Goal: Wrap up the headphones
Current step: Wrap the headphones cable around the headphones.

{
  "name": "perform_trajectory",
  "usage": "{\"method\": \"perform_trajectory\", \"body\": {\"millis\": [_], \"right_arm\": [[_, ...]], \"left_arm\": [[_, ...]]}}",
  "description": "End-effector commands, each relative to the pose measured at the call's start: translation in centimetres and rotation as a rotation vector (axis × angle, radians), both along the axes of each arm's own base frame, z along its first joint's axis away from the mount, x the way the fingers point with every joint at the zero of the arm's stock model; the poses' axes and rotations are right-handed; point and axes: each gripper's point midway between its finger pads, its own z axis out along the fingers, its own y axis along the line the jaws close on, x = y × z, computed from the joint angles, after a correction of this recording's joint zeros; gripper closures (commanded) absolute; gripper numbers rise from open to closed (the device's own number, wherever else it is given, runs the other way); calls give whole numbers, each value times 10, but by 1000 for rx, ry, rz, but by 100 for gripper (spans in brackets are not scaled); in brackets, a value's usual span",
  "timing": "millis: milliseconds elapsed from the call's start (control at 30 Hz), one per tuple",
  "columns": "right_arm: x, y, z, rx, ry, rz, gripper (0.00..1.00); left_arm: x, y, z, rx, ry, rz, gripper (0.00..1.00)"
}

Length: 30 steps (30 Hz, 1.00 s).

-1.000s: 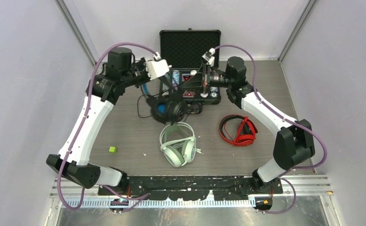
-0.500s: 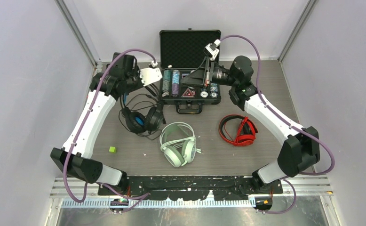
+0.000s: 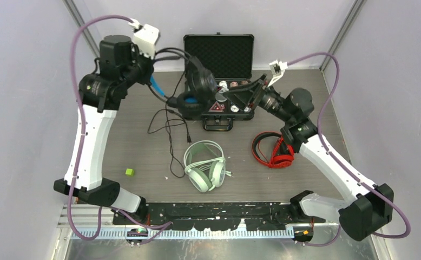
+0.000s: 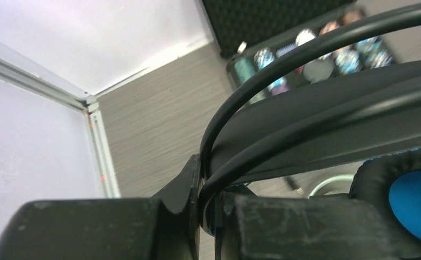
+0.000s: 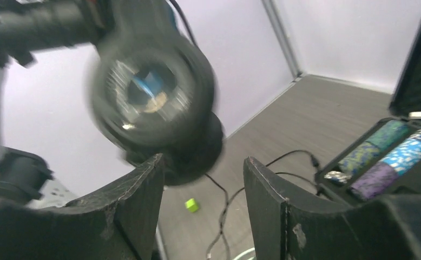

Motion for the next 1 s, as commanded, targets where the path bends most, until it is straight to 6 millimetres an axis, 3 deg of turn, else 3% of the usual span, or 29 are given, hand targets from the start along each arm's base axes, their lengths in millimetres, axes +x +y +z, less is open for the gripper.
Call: {"method": "perform_trajectory", "body": {"millis": [0,67,200,467,700,833,967], "right_arm": [[3,-10,11,65,-294,-130,40],[-1,-2,5,17,-322,-118,40],[-9,35,-18,-96,-331,-51,38],[-26,96,-40,25,-362,12,33],[-26,120,-71,-44,-406,71,32],[-27,132,-89,-108,-440,136,32],[-23,141,-90,-96,-438,158,33]], "left_arm": [[-13,-14,43,-353,-23,110,100],[-16,-23,54,-431,-16,95,100],[-20,-36,72,-544,-3,63,100],[-25,-58,117,-768,-52,-16,100],[-31,-64,149,-864,-92,-73,100],[-35,-64,154,-883,-96,-82,100],[-36,-65,155,-899,-90,-89,100]]}}
